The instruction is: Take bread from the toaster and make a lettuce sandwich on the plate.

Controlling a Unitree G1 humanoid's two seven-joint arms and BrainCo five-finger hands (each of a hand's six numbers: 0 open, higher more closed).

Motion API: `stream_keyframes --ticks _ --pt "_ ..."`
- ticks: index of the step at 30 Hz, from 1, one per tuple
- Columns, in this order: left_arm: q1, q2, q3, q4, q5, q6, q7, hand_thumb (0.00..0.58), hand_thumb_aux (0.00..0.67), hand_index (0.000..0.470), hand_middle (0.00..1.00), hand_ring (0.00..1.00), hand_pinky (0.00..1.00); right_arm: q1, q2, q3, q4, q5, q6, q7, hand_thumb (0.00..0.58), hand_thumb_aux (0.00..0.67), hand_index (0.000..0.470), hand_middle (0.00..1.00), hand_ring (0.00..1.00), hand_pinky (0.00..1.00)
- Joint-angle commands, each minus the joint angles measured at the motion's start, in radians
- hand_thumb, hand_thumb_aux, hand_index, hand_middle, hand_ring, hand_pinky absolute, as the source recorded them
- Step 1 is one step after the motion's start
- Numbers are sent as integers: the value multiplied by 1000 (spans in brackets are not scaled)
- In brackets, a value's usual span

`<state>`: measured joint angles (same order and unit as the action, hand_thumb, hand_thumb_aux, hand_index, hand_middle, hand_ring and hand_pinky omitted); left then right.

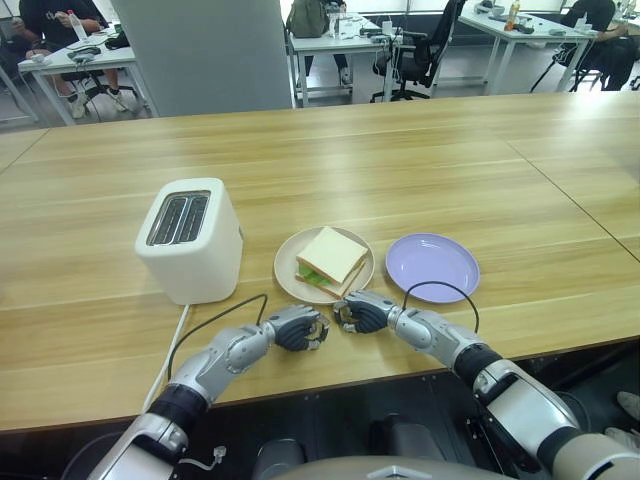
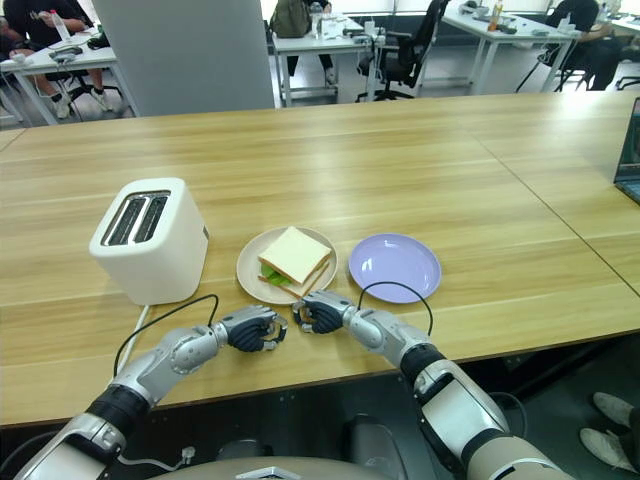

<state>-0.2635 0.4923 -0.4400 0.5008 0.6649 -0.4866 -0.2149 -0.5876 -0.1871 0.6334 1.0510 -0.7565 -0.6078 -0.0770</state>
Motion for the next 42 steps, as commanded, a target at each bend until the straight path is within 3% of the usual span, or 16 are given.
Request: stream_keyframes --ticks 1,14,20,21,22,23,24,25,26,29,30,31,35,36,38,42 --pt "-68 -19 -39 151 97 83 98 580 670 460 1000 1000 1000 -16 8 70 128 -87 115 -64 580 670 460 1000 1000 1000" --pt "-444 -174 -164 626 245 229 537 580 670 460 1000 1000 1000 -201 93 144 297 -155 368 -250 580 670 460 1000 1000 1000" --pt "-388 -174 -57 542 73 76 557 580 670 460 1000 1000 1000 -207 66 97 266 -106 279 -320 580 670 460 1000 1000 1000" --pt "-350 -169 -33 484 28 34 538 576 617 424 863 863 863 -196 50 75 249 -82 238 -335 580 670 460 1000 1000 1000" --pt "-307 -164 -1 422 -26 3 516 466 373 256 169 169 169 -182 33 56 230 -62 196 -350 580 670 460 1000 1000 1000" --pt "-264 -159 30 356 -76 -20 491 466 373 256 169 169 169 -166 14 45 210 -49 151 -365 580 670 460 1000 1000 1000" --pt "-208 -151 59 264 -128 -44 464 223 145 99 0 0 0 -143 -9 30 180 -32 98 -382 580 670 460 1000 1000 1000" --pt "-156 -145 85 176 -179 -71 440 0 0 0 0 0 0 -115 -29 6 146 -2 43 -387 580 670 460 1000 1000 1000" --pt "-98 -146 113 74 -252 -87 401 0 0 0 0 0 0 -78 -50 -28 100 46 -27 -374 580 670 460 1000 1000 1000" --pt "39 -154 170 -182 -438 -95 295 0 0 0 0 0 0 45 -99 -130 -75 212 -200 -294 527 468 321 1000 1000 1000" --pt "72 -159 185 -247 -490 -90 268 0 0 0 0 0 0 86 -111 -156 -142 265 -243 -263 220 142 97 941 941 941" --pt "107 -166 200 -320 -543 -86 248 0 0 0 0 0 0 138 -129 -179 -237 322 -278 -232 0 0 0 784 784 784" --pt "191 -214 235 -514 -672 -63 199 0 0 0 0 0 0 306 -158 -254 -538 529 -318 -121 0 0 0 243 243 243" --pt "202 -226 239 -540 -663 -66 197 0 0 0 0 0 0 340 -159 -271 -599 564 -307 -102 0 0 0 243 243 243" --pt "215 -249 244 -566 -637 -80 199 0 0 0 0 0 0 400 -158 -297 -694 620 -285 -67 0 0 0 16 16 16" --pt "221 -285 247 -504 -649 -147 164 0 0 0 0 0 0 491 -136 -347 -809 679 -268 -21 0 0 0 0 0 0"
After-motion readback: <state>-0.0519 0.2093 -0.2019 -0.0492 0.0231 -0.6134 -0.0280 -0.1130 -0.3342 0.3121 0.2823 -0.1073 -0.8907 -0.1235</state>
